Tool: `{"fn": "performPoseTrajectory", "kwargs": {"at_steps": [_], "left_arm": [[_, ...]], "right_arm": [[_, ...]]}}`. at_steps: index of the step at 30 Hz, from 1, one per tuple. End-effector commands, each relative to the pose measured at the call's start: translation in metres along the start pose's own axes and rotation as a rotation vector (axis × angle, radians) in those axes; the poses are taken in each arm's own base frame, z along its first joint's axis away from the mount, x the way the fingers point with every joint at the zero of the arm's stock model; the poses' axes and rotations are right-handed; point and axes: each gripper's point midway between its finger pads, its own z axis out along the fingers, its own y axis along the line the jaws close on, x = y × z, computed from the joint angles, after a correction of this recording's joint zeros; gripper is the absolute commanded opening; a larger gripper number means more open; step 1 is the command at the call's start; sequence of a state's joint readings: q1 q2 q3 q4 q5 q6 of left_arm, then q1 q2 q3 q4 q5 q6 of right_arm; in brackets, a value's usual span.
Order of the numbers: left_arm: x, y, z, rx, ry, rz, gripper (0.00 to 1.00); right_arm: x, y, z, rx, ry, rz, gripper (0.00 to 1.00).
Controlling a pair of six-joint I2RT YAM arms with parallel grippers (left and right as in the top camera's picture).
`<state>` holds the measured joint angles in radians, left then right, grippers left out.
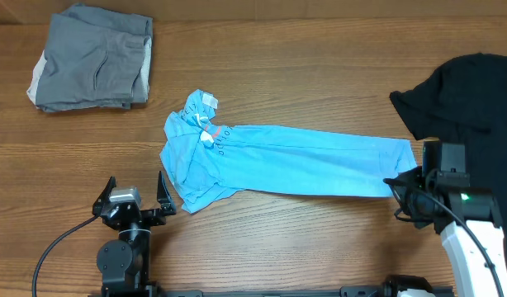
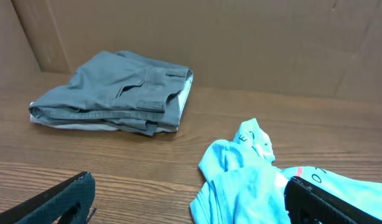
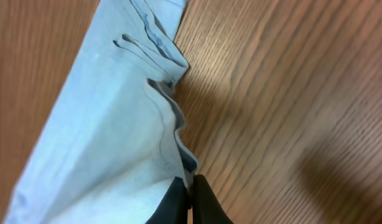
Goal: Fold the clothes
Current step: 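Grasp the right end of the T-shirt with the right gripper, then reach the left gripper to the T-shirt's left end and grasp it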
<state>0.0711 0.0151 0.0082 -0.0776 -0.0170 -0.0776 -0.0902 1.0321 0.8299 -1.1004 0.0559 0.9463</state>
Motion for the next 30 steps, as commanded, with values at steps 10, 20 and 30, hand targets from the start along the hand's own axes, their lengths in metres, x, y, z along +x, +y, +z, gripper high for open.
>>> {"fn": "performPoseTrajectory", "kwargs": {"at_steps": [10,20,30], "left_arm": [[-0.001,0.0,0.0,-0.002,-0.01,0.007,1.0],[-0.001,0.0,0.0,-0.002,-0.01,0.007,1.0],[-0.001,-0.019,-0.001,0.106,0.002,-0.114,1.0]], "right_arm": [[0.005,0.006,-0.007,-0.036,0.034,0.177,0.04],[-0.006,-0.001,-0.006,-0.001,-0.031,0.152,0.04],[-0.005,-0.001,-0.006,-0.005,-0.028,0.159,0.04]]}}
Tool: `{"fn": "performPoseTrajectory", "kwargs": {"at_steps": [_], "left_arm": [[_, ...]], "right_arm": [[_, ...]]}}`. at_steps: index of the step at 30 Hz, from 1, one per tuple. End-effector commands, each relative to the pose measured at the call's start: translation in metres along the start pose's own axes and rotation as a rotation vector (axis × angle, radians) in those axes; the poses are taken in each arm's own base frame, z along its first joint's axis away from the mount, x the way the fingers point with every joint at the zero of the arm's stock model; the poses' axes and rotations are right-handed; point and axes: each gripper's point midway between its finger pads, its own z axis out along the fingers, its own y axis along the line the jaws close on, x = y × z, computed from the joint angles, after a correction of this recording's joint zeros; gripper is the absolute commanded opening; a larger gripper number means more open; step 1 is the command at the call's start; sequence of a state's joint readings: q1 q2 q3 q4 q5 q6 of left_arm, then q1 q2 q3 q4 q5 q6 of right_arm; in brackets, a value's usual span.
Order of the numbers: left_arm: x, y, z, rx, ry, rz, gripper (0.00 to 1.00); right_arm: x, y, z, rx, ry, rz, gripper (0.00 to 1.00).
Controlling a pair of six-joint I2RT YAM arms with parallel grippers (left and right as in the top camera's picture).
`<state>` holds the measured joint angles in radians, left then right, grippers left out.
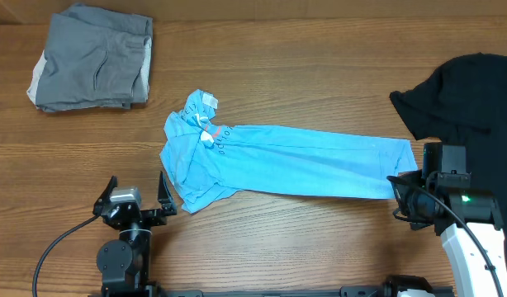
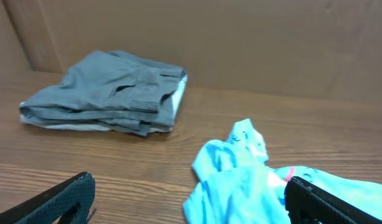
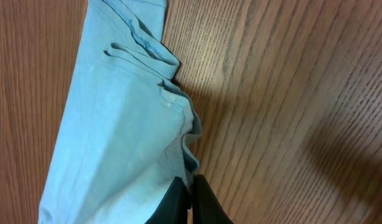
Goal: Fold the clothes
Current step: 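Reach the left gripper to the T-shirt's left end and grasp it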
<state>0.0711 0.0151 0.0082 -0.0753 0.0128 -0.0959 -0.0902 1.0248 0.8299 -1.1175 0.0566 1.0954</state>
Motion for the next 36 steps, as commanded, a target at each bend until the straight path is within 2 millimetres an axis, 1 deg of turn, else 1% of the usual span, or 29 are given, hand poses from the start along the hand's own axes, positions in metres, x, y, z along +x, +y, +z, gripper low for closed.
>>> {"fn": "performPoseTrajectory", "kwargs": {"at_steps": [1,3,4,6,8,12,13,14,17,20,22,25,26,27,29,32,34,36], "left_arm": [[-0.001,-0.015,-0.001,0.084,0.001,-0.148,1.0],[-0.002,-0.025,-0.002,0.142,0.013,-0.285,1.0],[-0.001,-0.034,-0.004,0.193,0.031,-0.346,1.0],[-0.002,-0.05,-0.008,0.29,0.051,-0.368,1.0],[-0.001,-0.061,-0.012,0.355,0.069,-0.365,1.0],[-0.005,-0.066,-0.014,0.386,0.07,-0.363,1.0],[-0.009,-0.067,-0.015,0.388,0.062,-0.36,1.0],[-0.018,-0.067,-0.018,0.39,0.052,-0.354,1.0],[-0.034,-0.069,-0.025,0.38,0.081,-0.313,1.0],[-0.048,-0.069,-0.031,0.356,0.143,-0.243,1.0],[-0.048,-0.065,-0.032,0.314,0.241,-0.215,1.0],[-0.037,-0.055,-0.03,0.226,0.437,-0.201,1.0],[-0.028,-0.052,-0.03,0.195,0.557,-0.194,1.0],[-0.024,-0.052,-0.03,0.19,0.6,-0.19,1.0],[-0.011,-0.051,-0.031,0.177,0.766,-0.187,1.0],[0.007,-0.051,-0.027,0.153,0.953,-0.216,1.0],[0.022,-0.05,-0.023,0.139,1.042,-0.231,1.0],[0.038,-0.055,-0.02,0.165,1.126,-0.258,1.0]], "right_arm": [[-0.007,0.004,-0.005,-0.016,-0.031,0.011,0.05],[-0.007,0.004,-0.005,-0.018,-0.031,0.011,0.05],[-0.007,0.004,-0.005,-0.018,-0.031,0.011,0.05],[-0.007,0.004,-0.005,-0.02,-0.032,0.011,0.07],[-0.007,0.005,-0.005,-0.02,-0.032,0.012,0.08],[-0.007,0.005,-0.005,-0.02,-0.033,0.012,0.09],[-0.007,0.005,-0.005,-0.023,-0.034,0.012,0.09],[-0.007,0.005,-0.005,-0.023,-0.034,0.011,0.09],[-0.008,0.006,-0.005,-0.025,-0.034,0.012,0.1],[-0.007,0.006,-0.005,-0.028,-0.031,0.011,0.11],[-0.007,0.006,-0.005,-0.028,-0.031,0.011,0.11],[-0.007,0.006,-0.005,-0.028,-0.032,0.012,0.11],[-0.007,0.007,-0.005,-0.029,-0.029,0.011,0.11],[-0.006,0.007,-0.005,-0.03,-0.027,0.011,0.11],[-0.005,0.008,-0.005,-0.034,-0.021,0.011,0.11],[-0.005,0.008,-0.005,-0.038,-0.019,0.011,0.11],[-0.005,0.008,-0.005,-0.038,-0.019,0.011,0.11],[-0.005,0.008,-0.005,-0.038,-0.019,0.011,0.11]]}}
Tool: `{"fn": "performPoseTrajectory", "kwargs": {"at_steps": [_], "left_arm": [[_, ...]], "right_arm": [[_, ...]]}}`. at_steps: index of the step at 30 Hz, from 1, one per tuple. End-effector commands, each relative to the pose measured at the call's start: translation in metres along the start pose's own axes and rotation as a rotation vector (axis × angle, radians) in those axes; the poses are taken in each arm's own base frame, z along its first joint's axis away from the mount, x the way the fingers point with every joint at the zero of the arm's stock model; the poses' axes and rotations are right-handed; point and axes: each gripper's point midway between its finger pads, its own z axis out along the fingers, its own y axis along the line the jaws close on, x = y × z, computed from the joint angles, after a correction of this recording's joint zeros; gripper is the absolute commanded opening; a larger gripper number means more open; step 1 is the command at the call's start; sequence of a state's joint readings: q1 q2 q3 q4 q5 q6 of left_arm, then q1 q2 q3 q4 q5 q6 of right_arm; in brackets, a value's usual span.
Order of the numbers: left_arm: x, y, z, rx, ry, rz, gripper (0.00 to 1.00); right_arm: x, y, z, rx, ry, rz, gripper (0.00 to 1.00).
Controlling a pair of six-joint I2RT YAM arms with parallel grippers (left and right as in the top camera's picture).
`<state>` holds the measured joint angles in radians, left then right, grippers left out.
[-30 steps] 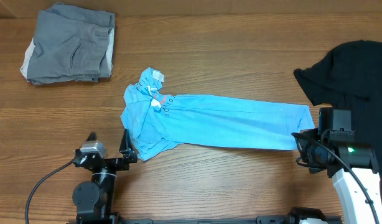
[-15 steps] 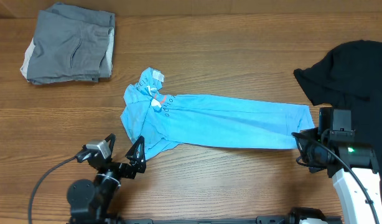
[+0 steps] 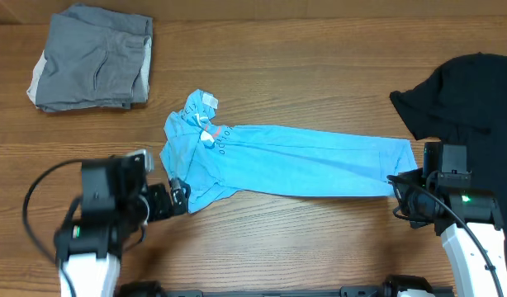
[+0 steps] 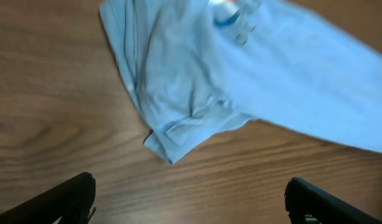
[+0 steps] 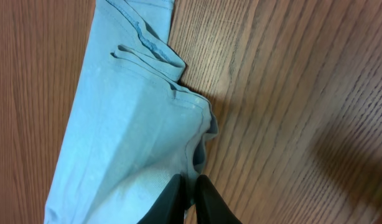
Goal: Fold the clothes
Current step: 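Reach the left gripper to the T-shirt's left end and grasp it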
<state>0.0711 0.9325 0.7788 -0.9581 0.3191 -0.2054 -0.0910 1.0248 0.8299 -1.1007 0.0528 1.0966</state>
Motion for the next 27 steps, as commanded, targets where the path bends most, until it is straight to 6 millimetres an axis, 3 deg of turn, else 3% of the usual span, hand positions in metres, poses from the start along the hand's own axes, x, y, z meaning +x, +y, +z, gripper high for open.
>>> {"fn": "performPoseTrajectory", "kwargs": {"at_steps": [1,5,10,15,21,27], "left_arm": [[0.002,-0.003,0.019,0.031,0.108,0.016,1.0],[0.003,0.009,0.045,-0.007,0.191,-0.043,1.0],[-0.013,0.044,0.071,-0.18,0.175,-0.129,1.0],[-0.029,0.04,0.085,-0.157,0.125,-0.148,1.0],[-0.017,0.016,0.109,-0.146,0.178,-0.035,1.0],[-0.012,0.038,0.125,-0.312,0.187,-0.053,1.0]], "right_arm": [[-0.004,0.004,-0.005,-0.021,-0.016,0.009,0.11],[-0.004,0.005,-0.005,-0.025,-0.018,0.009,0.11],[-0.005,0.007,-0.005,-0.032,-0.021,0.009,0.11],[-0.005,0.007,-0.005,-0.033,-0.021,0.009,0.11],[-0.006,0.008,-0.005,-0.035,-0.022,0.009,0.12],[-0.006,0.008,-0.005,-0.035,-0.023,0.004,0.12]]}}
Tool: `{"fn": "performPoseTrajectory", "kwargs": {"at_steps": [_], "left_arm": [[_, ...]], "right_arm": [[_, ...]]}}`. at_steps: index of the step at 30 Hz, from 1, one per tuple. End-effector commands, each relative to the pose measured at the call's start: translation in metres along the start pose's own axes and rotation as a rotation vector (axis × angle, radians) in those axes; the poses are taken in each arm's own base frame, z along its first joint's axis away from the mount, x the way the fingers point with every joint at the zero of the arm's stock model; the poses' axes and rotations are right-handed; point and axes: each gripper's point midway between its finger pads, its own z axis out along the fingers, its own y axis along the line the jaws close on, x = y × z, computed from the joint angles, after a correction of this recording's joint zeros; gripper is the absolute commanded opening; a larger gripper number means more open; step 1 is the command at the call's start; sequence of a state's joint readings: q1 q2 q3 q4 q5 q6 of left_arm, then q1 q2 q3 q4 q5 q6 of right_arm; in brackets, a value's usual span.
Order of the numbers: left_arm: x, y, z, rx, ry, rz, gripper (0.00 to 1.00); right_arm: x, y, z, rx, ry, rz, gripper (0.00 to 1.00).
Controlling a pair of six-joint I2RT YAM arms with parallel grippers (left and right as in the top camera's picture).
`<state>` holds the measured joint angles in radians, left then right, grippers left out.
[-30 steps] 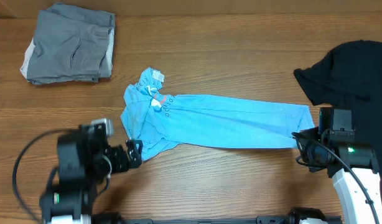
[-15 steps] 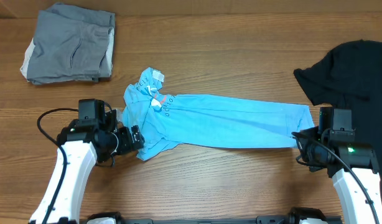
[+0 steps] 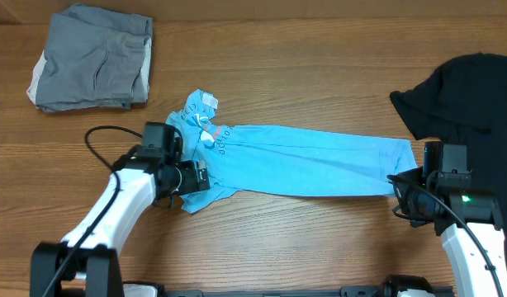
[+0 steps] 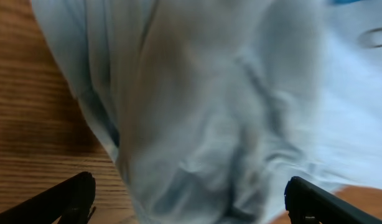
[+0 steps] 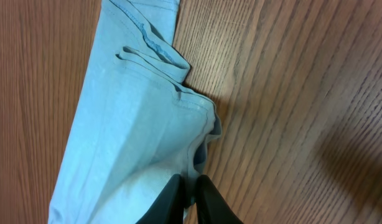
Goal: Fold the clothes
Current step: 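Reach the left gripper to the T-shirt's left end and grasp it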
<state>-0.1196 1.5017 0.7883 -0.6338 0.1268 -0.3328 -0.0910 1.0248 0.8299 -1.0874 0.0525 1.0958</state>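
A light blue shirt (image 3: 303, 169) lies stretched in a long band across the table, its collar end bunched at the left. My left gripper (image 3: 190, 178) hangs open just above that bunched lower-left corner; rumpled blue fabric (image 4: 197, 106) fills the left wrist view, with one dark finger (image 4: 69, 198) at each side. My right gripper (image 3: 402, 196) is shut on the shirt's right hem (image 5: 178, 68), and a fold of cloth is pinched between its fingertips (image 5: 173, 196).
A folded grey garment (image 3: 92, 58) lies at the far left corner. A black garment (image 3: 468, 91) is heaped at the right edge, just behind my right arm. Bare wood (image 3: 303, 239) runs along the front.
My left gripper has moved from just left of the shirt's lower-left corner to right over the bunched fabric, much closer to it. The right gripper stays shut on the hem.
At first my left arm sat at the front edge, open, facing the grey pile, while the right gripper held the shirt's right hem. Then the left arm was out beside the shirt's left corner. Now it is over that corner, still open.
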Motion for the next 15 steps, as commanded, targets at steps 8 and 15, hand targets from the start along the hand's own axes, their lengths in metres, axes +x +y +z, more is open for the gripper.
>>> {"fn": "performPoseTrajectory", "kwargs": {"at_steps": [8,15], "left_arm": [[-0.017,0.04,0.003,-0.158,-0.047,-0.119,1.0],[-0.017,0.036,0.003,-0.139,-0.044,-0.12,1.0]], "right_arm": [[-0.007,0.005,-0.005,-0.021,-0.03,0.002,0.12],[-0.007,0.005,-0.005,-0.021,-0.03,0.002,0.13]]}}
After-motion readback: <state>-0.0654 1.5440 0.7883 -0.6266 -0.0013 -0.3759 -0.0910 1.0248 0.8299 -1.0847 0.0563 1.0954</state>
